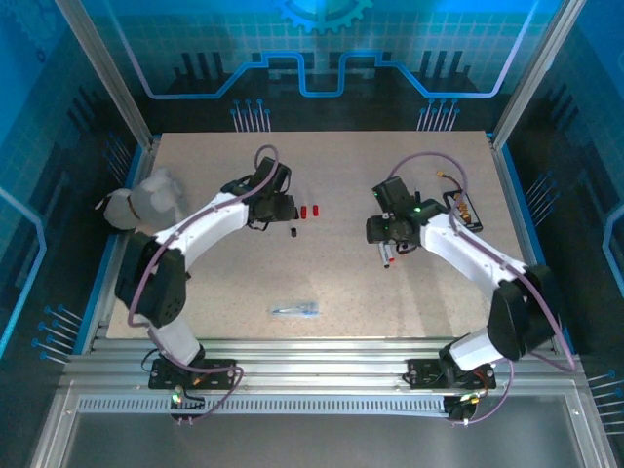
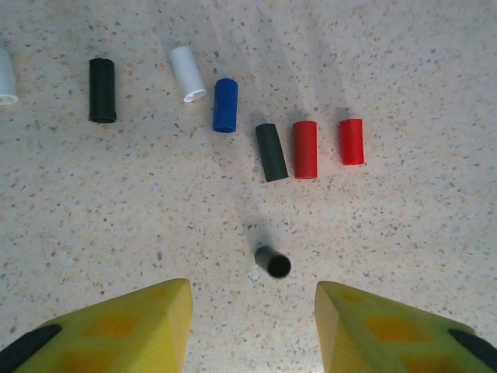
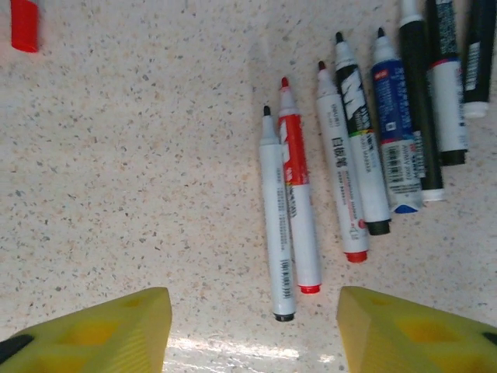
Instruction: Open the pen caps
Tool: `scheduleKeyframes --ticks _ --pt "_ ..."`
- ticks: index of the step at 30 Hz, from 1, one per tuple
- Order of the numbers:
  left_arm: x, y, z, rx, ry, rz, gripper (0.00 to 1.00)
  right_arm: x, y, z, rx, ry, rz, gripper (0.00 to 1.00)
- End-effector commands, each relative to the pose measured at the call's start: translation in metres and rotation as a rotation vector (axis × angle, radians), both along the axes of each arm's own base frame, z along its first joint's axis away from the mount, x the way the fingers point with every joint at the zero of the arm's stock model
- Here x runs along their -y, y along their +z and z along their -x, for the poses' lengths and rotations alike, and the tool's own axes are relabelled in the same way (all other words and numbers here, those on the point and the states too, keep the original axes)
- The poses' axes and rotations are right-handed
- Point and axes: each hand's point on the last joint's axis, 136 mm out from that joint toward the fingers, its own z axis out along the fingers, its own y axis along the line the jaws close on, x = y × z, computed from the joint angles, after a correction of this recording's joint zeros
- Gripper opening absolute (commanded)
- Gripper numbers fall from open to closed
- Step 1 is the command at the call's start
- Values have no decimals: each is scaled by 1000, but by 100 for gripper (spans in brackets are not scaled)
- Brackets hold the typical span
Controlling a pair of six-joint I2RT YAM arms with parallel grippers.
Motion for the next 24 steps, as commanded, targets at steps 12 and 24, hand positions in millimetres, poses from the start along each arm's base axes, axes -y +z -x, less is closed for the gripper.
scheduleKeyframes --ticks 12,24 --pt "-81 65 19 609 237 -82 99 25 12 18 142 -25 -71 100" --pt "-108 58 25 685 211 -327 99 64 0 -17 305 -65 219 100"
